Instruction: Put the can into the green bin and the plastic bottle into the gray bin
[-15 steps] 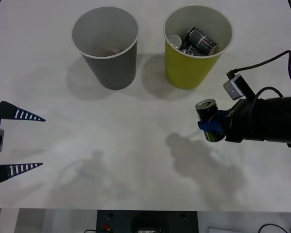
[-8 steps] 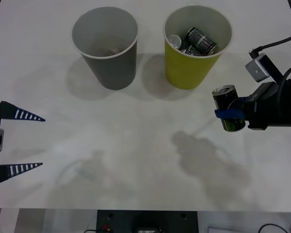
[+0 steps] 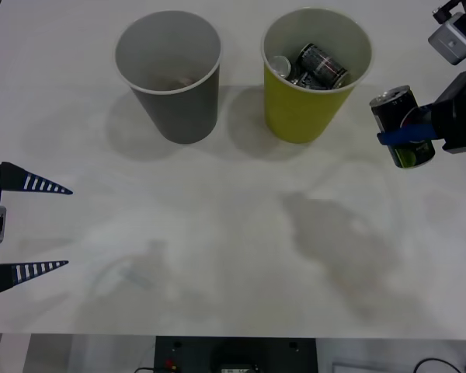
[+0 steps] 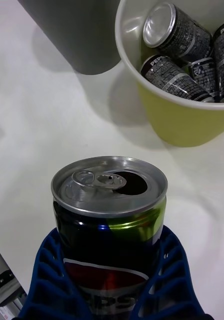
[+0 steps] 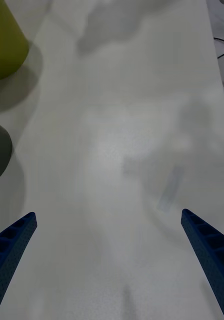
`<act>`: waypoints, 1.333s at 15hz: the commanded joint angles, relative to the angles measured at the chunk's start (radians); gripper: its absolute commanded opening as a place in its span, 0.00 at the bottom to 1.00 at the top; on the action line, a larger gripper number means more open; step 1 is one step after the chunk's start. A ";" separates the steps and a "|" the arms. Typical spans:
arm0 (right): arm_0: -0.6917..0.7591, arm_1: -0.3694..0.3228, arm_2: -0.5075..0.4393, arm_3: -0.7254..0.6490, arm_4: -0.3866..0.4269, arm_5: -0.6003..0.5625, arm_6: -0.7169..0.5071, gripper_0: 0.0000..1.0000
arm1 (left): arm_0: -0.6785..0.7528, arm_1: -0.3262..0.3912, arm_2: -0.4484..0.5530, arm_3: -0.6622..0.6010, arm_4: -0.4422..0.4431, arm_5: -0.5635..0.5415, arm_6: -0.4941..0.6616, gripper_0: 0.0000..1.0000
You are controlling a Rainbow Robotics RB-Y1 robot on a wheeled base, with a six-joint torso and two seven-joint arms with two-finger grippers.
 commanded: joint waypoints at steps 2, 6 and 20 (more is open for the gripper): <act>-0.216 -0.003 0.116 0.147 -0.003 -0.068 0.001 0.00 | 0.000 0.000 0.000 0.000 0.000 0.000 0.000 1.00; -0.433 0.032 0.269 0.338 0.015 -0.070 0.001 0.00 | 0.000 0.000 0.000 0.000 0.000 0.000 0.000 1.00; -0.901 0.388 0.450 0.963 0.336 -0.059 0.072 0.00 | 0.000 0.000 0.000 0.000 0.000 0.000 0.000 1.00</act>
